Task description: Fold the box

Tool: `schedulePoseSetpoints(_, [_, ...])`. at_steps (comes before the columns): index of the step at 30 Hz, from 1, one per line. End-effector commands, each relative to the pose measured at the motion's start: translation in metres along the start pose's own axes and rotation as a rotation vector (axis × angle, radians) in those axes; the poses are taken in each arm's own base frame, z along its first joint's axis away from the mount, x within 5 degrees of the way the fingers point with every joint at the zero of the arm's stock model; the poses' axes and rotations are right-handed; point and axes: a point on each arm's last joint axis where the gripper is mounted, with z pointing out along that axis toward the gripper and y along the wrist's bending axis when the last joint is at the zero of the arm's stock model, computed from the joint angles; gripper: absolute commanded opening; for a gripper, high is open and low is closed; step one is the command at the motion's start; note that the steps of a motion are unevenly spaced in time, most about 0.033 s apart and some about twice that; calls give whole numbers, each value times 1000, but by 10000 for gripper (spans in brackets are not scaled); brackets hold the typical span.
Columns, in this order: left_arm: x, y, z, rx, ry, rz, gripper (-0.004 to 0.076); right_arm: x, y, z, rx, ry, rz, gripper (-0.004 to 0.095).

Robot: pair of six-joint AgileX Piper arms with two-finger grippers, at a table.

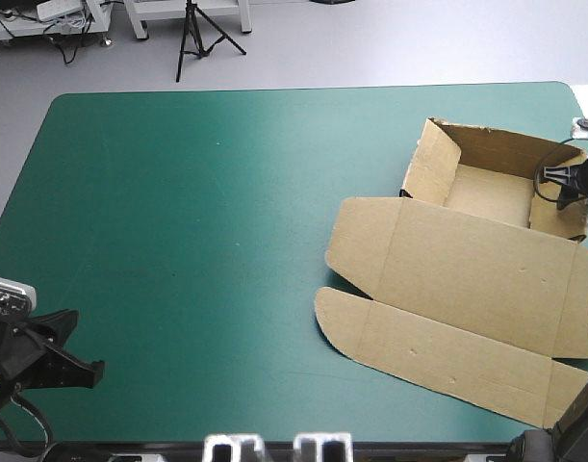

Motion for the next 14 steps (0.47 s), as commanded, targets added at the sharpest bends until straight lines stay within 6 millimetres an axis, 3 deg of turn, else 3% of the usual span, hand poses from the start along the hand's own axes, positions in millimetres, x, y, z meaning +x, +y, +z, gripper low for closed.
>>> schedulePoseSetpoints(1, [0,1,-4,-6,23,5,-8,4,1,-46,25,-91,-10,487])
schedulePoseSetpoints(6, [0,3,-4,-32,24,12,-8,15,5,-100,41,-223,42,479])
schedulePoseSetpoints(8, [-1,3,-4,-32,17,13,-8,23,11,-122,14,-280,83,416])
schedulePoseSetpoints(9, [-2,3,-4,-32,11,13,-8,29,15,-134,-15,-315,83,364])
schedulePoseSetpoints(13, [-1,3,-4,-32,6,29,-8,59,49,-176,-198,-438,-45,-13])
schedulePoseSetpoints(14, [0,3,-3,-32,11,29,-8,67,55,-181,-198,-447,-63,-6])
